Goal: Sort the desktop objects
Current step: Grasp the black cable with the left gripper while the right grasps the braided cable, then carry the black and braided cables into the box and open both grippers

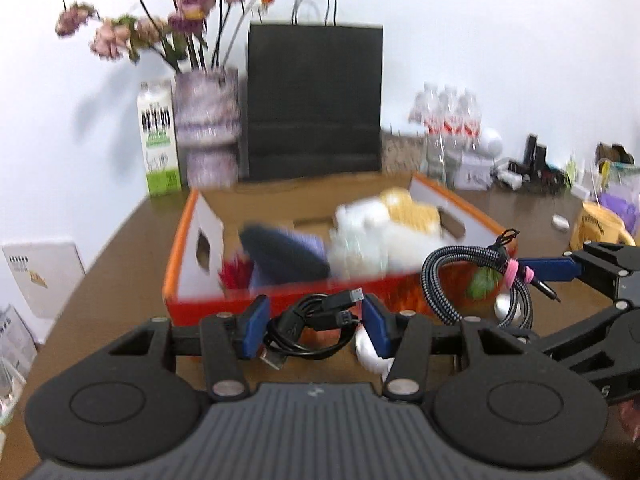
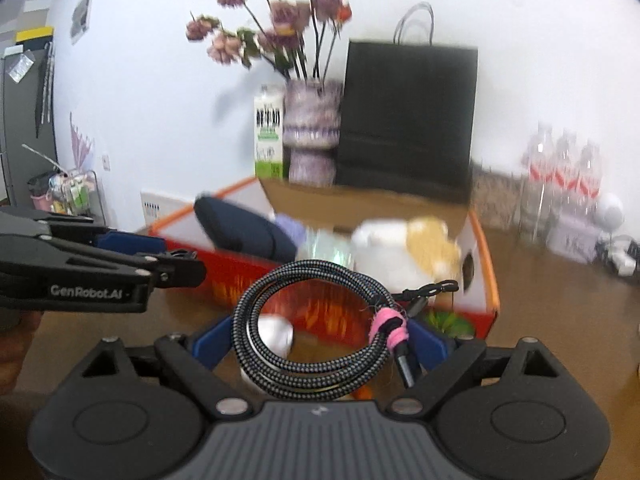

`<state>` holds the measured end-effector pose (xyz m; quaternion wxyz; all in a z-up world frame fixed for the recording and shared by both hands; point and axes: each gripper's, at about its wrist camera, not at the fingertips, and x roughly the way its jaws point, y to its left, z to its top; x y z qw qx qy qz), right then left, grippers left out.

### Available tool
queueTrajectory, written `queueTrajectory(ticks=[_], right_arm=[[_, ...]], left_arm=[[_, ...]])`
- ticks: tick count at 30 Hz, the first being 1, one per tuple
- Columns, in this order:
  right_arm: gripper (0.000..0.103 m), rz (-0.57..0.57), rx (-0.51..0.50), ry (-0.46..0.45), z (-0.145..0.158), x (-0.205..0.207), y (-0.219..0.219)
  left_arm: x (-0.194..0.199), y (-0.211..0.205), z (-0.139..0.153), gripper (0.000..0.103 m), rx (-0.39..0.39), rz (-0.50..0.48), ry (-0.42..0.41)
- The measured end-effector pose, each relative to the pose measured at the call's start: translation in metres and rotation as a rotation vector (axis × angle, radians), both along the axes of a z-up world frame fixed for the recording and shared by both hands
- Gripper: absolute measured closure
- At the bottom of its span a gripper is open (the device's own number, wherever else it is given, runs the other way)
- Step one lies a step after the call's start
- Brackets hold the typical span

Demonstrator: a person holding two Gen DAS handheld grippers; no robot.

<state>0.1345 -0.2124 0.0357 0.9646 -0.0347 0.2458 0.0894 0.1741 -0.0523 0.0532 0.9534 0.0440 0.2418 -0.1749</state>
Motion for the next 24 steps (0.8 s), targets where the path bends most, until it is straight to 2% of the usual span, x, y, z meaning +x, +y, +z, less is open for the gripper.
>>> queueTrajectory(ticks=[5, 11, 17, 21, 24], right_arm=[[0.011, -0.001, -0.007, -0.046, 0.017, 0.027, 0.000], [0.011, -0.019, -0.002, -0.059, 0.024, 0.072, -0.001], [0.010, -0.041, 0.019, -0.019, 0.012, 0.118, -0.002], [0.011, -0.037, 0.017, 0.019, -0.002, 0.136, -0.001], [0.015, -0.028, 0.008, 0.040, -0.010, 0.145, -0.001]], left_arm=[[0.026, -0.005, 0.024, 0.051, -0.025, 0.020, -0.054], [0.072, -0.014, 0.035, 0.051, -0.033, 0.064, -0.051], [0.115, -0.016, 0.021, 0.051, -0.026, 0.120, -0.010], [0.130, -0.016, 0.010, 0.051, -0.012, 0.133, 0.012], [0.137, -0.014, 0.002, 0.051, -0.002, 0.135, 0.017]])
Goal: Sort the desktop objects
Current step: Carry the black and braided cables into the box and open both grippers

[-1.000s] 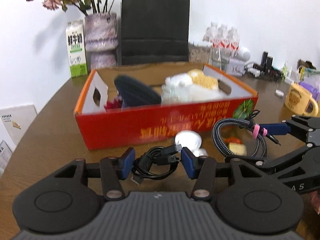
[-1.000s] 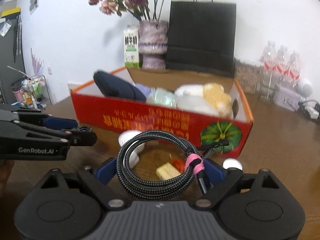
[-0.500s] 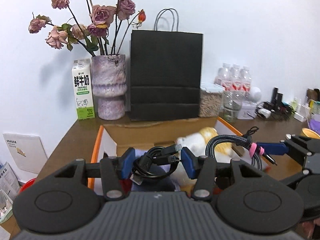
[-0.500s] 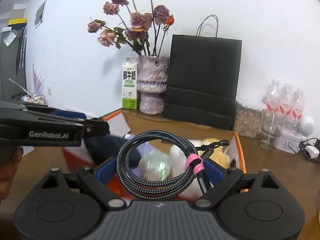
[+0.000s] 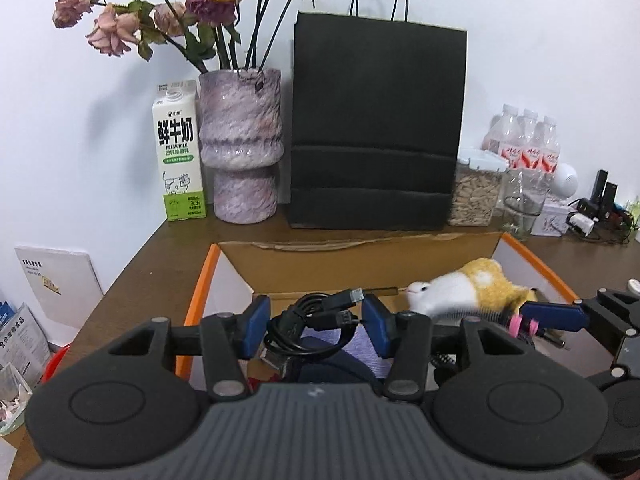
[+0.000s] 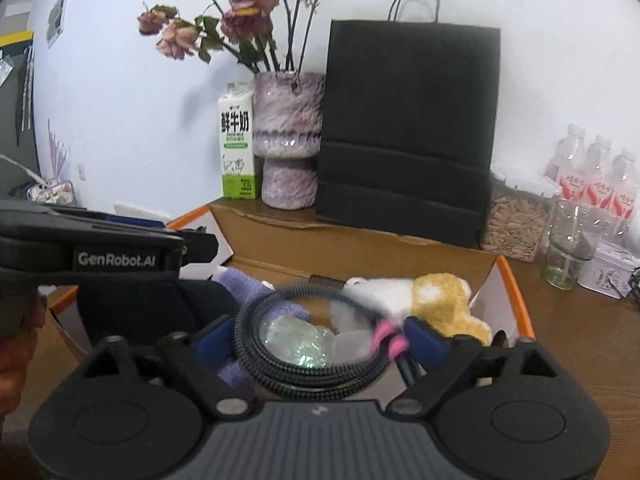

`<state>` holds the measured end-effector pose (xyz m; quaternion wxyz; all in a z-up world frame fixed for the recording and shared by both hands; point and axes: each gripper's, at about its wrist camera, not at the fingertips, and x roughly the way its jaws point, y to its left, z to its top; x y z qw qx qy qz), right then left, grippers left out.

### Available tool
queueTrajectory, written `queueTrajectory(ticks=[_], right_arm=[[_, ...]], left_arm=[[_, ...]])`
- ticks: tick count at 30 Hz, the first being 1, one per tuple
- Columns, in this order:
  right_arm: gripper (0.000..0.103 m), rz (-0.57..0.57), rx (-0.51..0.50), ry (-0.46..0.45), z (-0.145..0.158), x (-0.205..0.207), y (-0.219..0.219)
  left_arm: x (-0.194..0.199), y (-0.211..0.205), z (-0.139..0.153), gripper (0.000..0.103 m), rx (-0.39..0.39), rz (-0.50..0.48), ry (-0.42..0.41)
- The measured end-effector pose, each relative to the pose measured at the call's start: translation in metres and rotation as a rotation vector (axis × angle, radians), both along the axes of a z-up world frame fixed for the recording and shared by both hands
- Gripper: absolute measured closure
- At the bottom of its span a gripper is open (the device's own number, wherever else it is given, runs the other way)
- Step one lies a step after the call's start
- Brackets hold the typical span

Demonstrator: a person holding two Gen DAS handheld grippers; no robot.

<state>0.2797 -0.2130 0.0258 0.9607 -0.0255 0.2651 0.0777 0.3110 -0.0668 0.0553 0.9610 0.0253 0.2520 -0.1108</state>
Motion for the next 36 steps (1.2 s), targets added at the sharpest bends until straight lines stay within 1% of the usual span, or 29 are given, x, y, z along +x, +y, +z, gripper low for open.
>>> queueTrajectory(ticks=[5, 6, 7, 8, 9, 10, 12, 13, 19, 25, 31, 36], right_arm=[[0.014, 0.007, 0.000, 0.023, -0.009, 0.006, -0.001], [0.013, 0.007, -0.001, 0.023, -0.009, 0.006, -0.001], [0.010, 0.005, 0.000, 0.026, -0.009, 0.006, -0.001], [0.004, -0.001, 0.002, 0.027, -0.009, 0.006, -0.002], [0.000, -0.010, 0.004, 0.025, -0.008, 0.005, -0.003], [0.000, -0.016, 0.004, 0.022, -0.007, 0.004, -0.004], [0.000, -0.023, 0.010, 0.023, -0.004, 0.002, -0.006], [0.000, -0.029, 0.017, 0.021, -0.002, 0.002, -0.008], [0.000, -0.041, 0.023, -0.011, 0.010, -0.006, -0.010], [0.000, -0.042, 0.010, -0.030, 0.019, -0.017, -0.010], [0.000, -0.037, 0.005, -0.060, 0.032, -0.039, -0.014], [0.000, -0.021, 0.000, -0.075, 0.041, -0.068, -0.018]], left_arm=[[0.012, 0.000, -0.014, 0.051, 0.012, 0.005, 0.044], [0.012, 0.000, -0.015, 0.051, 0.016, 0.007, 0.047], [0.011, 0.000, -0.015, 0.046, 0.021, 0.010, 0.051], [0.011, -0.001, -0.015, 0.039, 0.025, 0.012, 0.053], [0.010, -0.001, -0.015, 0.023, 0.029, 0.016, 0.052], [0.008, -0.001, -0.014, 0.011, 0.031, 0.019, 0.045], [0.004, -0.001, -0.010, 0.006, 0.030, 0.020, 0.023], [0.002, 0.000, -0.008, 0.001, 0.024, 0.020, 0.014], [-0.009, 0.002, 0.005, 0.000, 0.005, 0.042, -0.025], [-0.023, 0.003, 0.015, 0.000, -0.007, 0.051, -0.040], [-0.046, 0.006, 0.027, 0.000, -0.004, 0.039, -0.072], [-0.071, 0.008, 0.033, 0.000, 0.004, 0.015, -0.089]])
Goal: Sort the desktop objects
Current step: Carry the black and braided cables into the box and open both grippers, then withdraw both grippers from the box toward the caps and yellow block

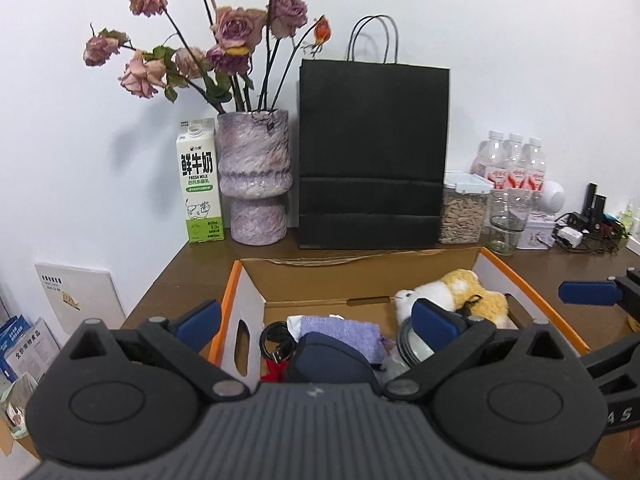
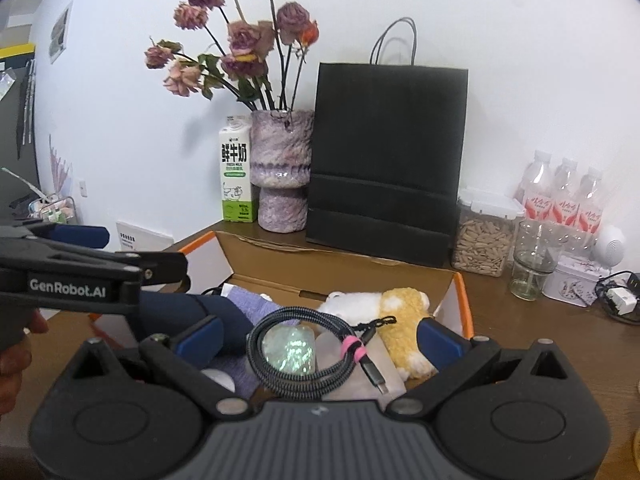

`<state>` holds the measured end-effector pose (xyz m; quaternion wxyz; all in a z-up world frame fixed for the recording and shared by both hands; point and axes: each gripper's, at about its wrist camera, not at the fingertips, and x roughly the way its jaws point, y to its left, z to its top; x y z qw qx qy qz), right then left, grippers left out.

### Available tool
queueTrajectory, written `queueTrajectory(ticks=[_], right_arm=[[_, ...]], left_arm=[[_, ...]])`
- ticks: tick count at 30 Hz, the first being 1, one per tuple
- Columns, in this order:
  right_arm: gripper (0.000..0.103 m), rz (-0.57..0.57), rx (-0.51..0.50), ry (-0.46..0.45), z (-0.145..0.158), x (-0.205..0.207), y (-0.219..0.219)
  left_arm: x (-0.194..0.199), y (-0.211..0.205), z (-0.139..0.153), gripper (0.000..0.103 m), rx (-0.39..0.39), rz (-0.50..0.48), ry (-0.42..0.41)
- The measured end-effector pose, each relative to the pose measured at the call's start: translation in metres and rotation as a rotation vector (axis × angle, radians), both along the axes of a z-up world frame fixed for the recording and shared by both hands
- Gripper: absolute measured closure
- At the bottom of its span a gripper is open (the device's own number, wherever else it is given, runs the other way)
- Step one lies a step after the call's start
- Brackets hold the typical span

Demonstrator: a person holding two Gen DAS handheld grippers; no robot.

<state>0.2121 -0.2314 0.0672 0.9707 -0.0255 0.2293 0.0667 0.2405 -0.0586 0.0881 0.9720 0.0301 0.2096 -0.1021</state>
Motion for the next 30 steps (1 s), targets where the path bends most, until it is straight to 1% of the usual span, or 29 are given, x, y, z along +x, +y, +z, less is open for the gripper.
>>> queueTrajectory(ticks=[3, 6, 12, 15, 21, 26, 30], right_arm=[[0.000, 0.005, -0.015, 0.000, 0.000, -0.020, -0.002], [0.000, 0.013, -0.018, 0.020, -0.005, -0.037, -0.005], [0.000, 0.019, -0.039, 0.074, -0.023, -0.068, -0.008], [0.000, 0.021, -0.046, 0.114, -0.037, -0.078, -0.009], [0.000, 0.014, -0.049, 0.188, -0.063, -0.087, -0.012], [0.000, -0.004, -0.049, 0.208, -0.074, -0.087, -0.017], [0.000, -0.019, -0.045, 0.215, -0.078, -0.084, -0.020]], left_arm=[[-0.016, 0.001, 0.000, 0.000, 0.007, -0.016, -0.002], [-0.031, 0.001, -0.005, 0.000, 0.015, -0.037, 0.010], [-0.057, -0.007, -0.026, 0.000, 0.050, -0.098, 0.056], [-0.066, -0.013, -0.042, 0.000, 0.073, -0.125, 0.096], [-0.071, -0.022, -0.075, 0.000, 0.089, -0.151, 0.195], [-0.065, -0.031, -0.088, 0.003, 0.093, -0.153, 0.237], [-0.059, -0.037, -0.094, 0.013, 0.098, -0.154, 0.259]])
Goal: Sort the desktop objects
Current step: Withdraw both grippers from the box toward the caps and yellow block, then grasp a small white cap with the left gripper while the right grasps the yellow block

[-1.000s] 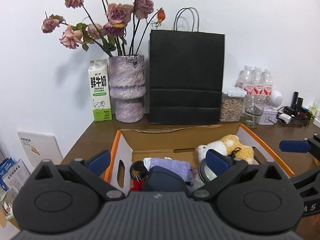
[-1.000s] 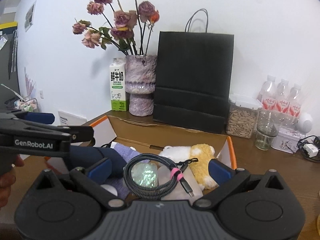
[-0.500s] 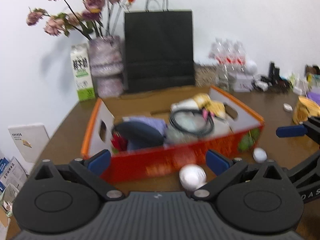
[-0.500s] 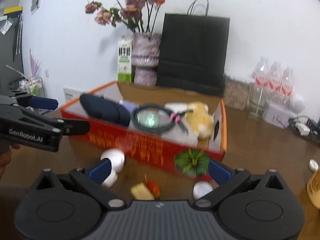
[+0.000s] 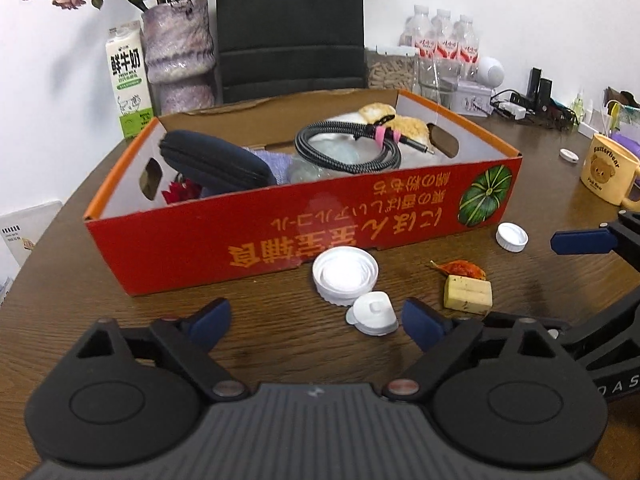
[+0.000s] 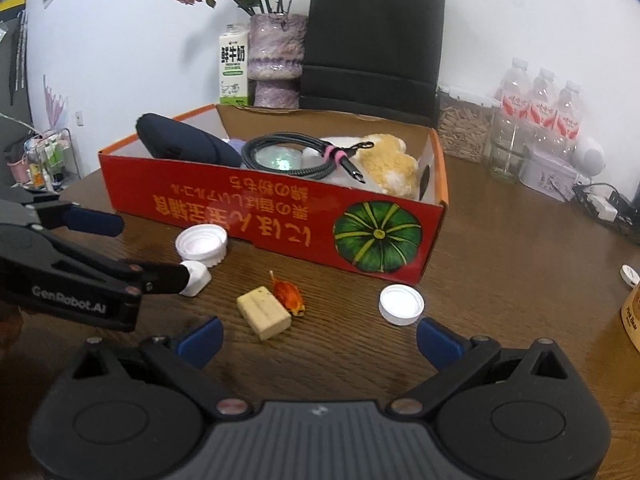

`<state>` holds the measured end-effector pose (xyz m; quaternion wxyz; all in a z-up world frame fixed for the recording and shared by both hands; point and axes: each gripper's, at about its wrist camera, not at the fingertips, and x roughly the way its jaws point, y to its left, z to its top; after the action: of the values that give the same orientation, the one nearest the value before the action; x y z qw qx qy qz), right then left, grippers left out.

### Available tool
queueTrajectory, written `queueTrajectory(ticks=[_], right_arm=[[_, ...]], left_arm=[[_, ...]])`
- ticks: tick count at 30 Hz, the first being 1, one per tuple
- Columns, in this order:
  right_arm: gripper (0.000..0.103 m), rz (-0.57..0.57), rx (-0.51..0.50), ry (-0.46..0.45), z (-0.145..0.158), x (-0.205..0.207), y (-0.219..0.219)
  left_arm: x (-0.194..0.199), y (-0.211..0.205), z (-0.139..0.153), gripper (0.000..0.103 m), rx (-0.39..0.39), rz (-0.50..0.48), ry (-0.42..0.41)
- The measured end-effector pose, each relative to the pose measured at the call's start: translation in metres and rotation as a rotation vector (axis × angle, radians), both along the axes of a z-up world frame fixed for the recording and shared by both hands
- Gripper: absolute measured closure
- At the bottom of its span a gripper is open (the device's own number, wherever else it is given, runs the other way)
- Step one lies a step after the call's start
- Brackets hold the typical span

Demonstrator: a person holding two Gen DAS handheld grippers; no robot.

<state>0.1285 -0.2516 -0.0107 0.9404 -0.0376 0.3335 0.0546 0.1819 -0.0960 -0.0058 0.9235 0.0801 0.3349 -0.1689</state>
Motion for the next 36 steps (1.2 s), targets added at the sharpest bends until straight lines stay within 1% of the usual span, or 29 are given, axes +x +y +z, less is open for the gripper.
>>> queueTrajectory(ticks=[5, 7, 8, 9, 10, 12, 20, 25, 28, 30, 31, 33, 34, 36], right_arm=[[0.000, -0.003, 0.010, 0.006, -0.003, 0.006, -0.002], [0.000, -0.001, 0.011, 0.006, -0.004, 0.007, -0.001], [0.000, 0.001, 0.012, 0.006, -0.004, 0.007, 0.000], [0.000, 0.004, 0.013, 0.006, -0.004, 0.007, 0.001], [0.000, 0.006, 0.013, 0.005, -0.004, 0.007, 0.002], [0.000, 0.011, 0.012, 0.004, -0.004, 0.008, 0.004], [0.000, 0.020, 0.015, -0.007, -0.002, 0.008, 0.011], [0.003, 0.031, 0.017, -0.012, -0.001, 0.008, 0.016], [0.012, 0.034, 0.020, -0.008, -0.001, 0.010, 0.019], [0.024, 0.039, 0.022, -0.007, -0.001, 0.010, 0.021], [0.027, 0.044, 0.023, -0.007, -0.001, 0.009, 0.022], [0.039, 0.054, 0.023, -0.007, 0.000, 0.008, 0.025], [0.041, 0.057, 0.022, -0.006, 0.000, 0.008, 0.026], [0.053, 0.067, 0.021, 0.002, -0.001, 0.008, 0.029]], left_arm=[[0.004, -0.007, -0.004, 0.024, -0.015, -0.015, 0.026], [0.005, -0.010, -0.005, 0.037, -0.019, -0.021, 0.031], [0.005, -0.011, -0.006, 0.040, -0.024, -0.027, 0.037], [0.004, -0.012, -0.006, 0.048, -0.028, -0.030, 0.036], [0.003, -0.013, -0.005, 0.061, -0.029, -0.033, 0.032], [0.002, -0.013, -0.004, 0.075, -0.036, -0.038, 0.029], [0.000, -0.007, -0.003, 0.075, -0.062, -0.034, 0.033], [-0.001, 0.000, 0.001, 0.075, -0.069, -0.016, 0.023], [-0.002, 0.004, 0.002, 0.075, -0.072, -0.005, 0.022], [-0.002, 0.008, 0.002, 0.075, -0.074, 0.003, 0.022], [-0.002, 0.009, 0.002, 0.075, -0.074, 0.005, 0.022], [-0.002, 0.012, 0.002, 0.075, -0.075, 0.012, 0.024], [-0.002, 0.013, 0.002, 0.075, -0.076, 0.014, 0.025], [-0.002, 0.016, 0.003, 0.075, -0.078, 0.018, 0.025]])
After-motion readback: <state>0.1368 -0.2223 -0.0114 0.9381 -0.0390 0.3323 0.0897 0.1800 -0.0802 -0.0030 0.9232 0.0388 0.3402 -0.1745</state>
